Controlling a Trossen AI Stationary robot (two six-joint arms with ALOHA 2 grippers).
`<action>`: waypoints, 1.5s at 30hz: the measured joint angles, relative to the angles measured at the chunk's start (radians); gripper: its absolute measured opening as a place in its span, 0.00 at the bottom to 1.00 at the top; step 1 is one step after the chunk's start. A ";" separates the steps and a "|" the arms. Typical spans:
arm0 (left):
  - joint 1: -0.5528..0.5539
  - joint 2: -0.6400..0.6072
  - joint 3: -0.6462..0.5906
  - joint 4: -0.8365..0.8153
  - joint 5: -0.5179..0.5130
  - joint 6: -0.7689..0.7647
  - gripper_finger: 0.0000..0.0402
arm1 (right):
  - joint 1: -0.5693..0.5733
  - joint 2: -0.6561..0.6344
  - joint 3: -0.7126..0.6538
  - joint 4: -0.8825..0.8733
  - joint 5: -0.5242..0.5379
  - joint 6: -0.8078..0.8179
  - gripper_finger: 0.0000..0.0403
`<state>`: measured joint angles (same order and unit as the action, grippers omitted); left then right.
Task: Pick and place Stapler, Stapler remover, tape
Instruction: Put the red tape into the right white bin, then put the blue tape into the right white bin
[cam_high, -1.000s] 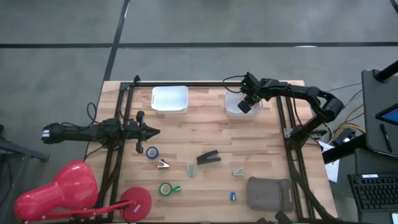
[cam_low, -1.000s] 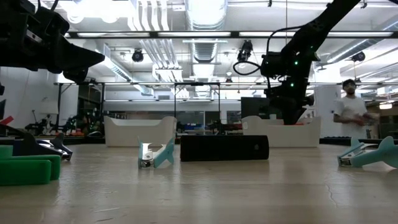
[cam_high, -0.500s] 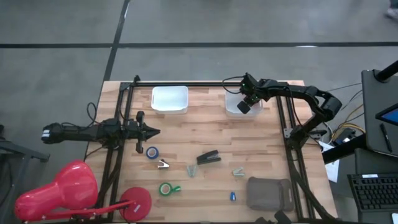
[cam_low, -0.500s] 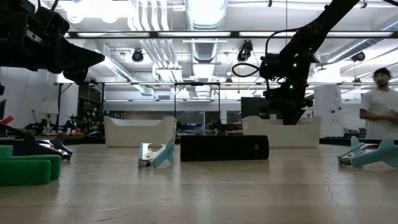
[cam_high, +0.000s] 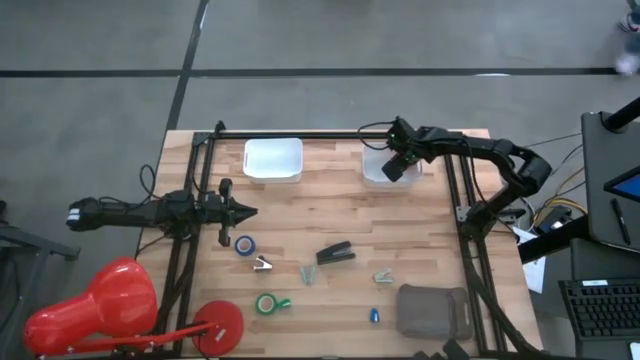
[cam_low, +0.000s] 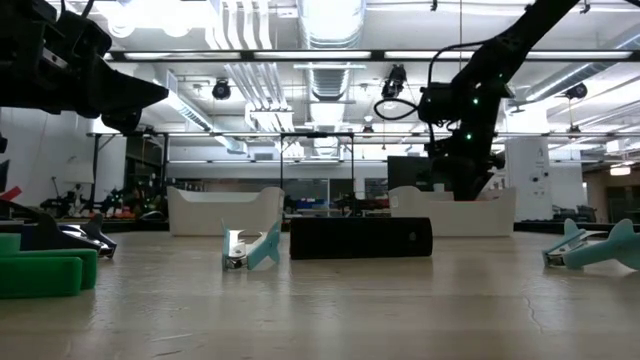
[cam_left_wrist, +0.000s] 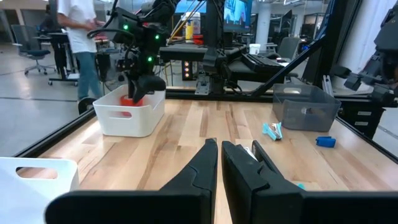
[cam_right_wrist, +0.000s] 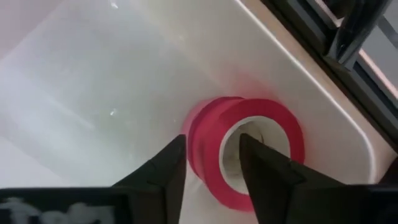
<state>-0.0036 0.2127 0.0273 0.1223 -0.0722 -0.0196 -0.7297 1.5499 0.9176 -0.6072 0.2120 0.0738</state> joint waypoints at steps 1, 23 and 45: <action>0.000 0.000 0.000 0.000 0.000 0.000 0.07 | 0.003 -0.012 0.002 -0.013 -0.002 0.001 0.38; 0.000 0.000 0.000 0.000 0.000 0.000 0.07 | 0.364 -0.419 -0.070 0.175 -0.175 0.016 0.32; 0.000 0.046 0.000 0.198 -0.095 -0.574 0.09 | 0.571 -0.429 -0.286 0.628 -0.299 0.029 0.03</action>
<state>-0.0040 0.2584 0.0275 0.3206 -0.1669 -0.5940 -0.1589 1.1210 0.6315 0.0212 -0.0873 0.1026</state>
